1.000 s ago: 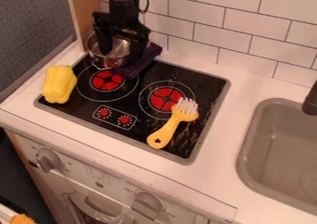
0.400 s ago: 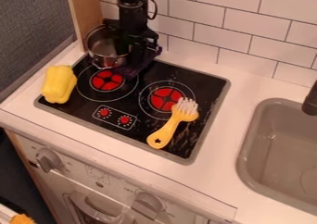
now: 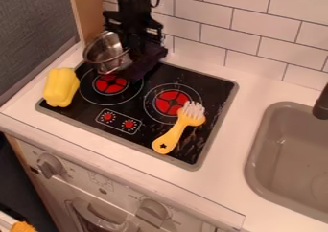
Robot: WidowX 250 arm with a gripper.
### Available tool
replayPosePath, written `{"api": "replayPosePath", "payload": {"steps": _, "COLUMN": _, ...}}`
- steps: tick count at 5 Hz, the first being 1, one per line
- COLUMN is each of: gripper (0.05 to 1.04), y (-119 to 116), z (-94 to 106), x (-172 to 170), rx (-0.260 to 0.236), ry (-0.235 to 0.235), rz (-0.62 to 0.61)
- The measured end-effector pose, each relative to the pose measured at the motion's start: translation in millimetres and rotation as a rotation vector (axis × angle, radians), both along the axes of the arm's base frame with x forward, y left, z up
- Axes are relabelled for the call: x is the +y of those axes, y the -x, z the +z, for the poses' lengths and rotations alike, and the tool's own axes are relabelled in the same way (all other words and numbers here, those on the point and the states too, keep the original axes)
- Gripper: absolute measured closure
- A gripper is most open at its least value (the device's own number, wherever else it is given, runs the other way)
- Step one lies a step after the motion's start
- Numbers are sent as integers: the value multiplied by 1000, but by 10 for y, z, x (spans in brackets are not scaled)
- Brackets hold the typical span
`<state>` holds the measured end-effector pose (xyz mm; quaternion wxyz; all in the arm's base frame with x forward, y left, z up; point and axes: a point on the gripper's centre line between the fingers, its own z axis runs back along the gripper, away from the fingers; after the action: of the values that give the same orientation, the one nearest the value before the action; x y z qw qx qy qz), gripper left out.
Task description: Move the pot to the bottom of the burner
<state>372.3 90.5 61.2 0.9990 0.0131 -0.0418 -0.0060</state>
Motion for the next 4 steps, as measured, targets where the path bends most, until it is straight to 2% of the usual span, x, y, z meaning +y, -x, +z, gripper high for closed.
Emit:
{"api": "replayPosePath", "payload": {"steps": 1, "gripper": 1009, "y": 289, "z": 114, "x": -92, "rx": -10, "ry": 4, "rz": -50}}
{"api": "replayPosePath", "payload": {"steps": 2, "gripper": 1010, "y": 669, "z": 72, "x": -194, "rx": 19, "ry": -20, "rz": -114}}
{"api": "replayPosePath", "payload": {"steps": 3, "gripper": 1010, "y": 928, "z": -34, "x": -312, "rx": 43, "ry": -49, "rz": -171}}
{"api": "replayPosePath", "payload": {"steps": 4, "gripper": 1010, "y": 1072, "z": -103, "x": -401, "rx": 43, "ry": -73, "rz": -203}}
